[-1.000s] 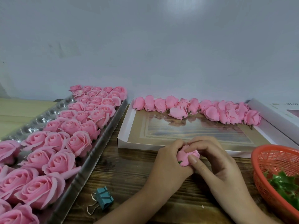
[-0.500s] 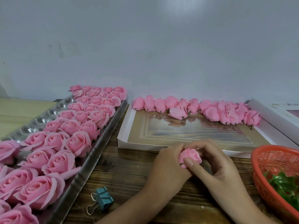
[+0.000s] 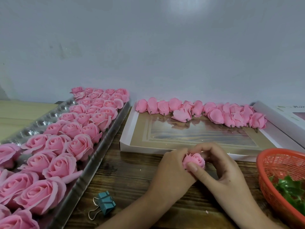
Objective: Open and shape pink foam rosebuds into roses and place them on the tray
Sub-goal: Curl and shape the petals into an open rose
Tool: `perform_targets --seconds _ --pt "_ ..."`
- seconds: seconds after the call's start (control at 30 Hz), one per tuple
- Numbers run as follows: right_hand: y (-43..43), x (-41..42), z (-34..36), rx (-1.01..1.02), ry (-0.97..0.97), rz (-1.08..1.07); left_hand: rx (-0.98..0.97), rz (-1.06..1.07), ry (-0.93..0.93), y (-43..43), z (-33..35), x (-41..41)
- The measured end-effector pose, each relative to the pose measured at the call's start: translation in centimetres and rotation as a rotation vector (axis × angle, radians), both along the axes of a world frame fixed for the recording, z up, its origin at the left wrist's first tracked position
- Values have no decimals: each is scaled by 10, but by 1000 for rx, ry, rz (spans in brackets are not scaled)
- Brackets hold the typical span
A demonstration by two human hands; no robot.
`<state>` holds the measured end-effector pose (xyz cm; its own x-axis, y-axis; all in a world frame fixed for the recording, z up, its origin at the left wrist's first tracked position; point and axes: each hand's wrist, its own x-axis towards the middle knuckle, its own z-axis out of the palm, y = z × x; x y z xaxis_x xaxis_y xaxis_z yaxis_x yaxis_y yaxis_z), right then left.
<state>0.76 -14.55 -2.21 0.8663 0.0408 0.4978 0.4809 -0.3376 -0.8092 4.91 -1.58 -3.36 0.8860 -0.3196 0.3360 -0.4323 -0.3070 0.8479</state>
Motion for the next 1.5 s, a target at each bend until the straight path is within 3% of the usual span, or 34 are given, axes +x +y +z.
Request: perform_targets --seconds 0.67,1.5 --pt "0 3 1 -25 -41 22 -4 1 9 0 4 -2" --pt "-1 6 0 98 26 83 -27 -9 47 0 6 -1"
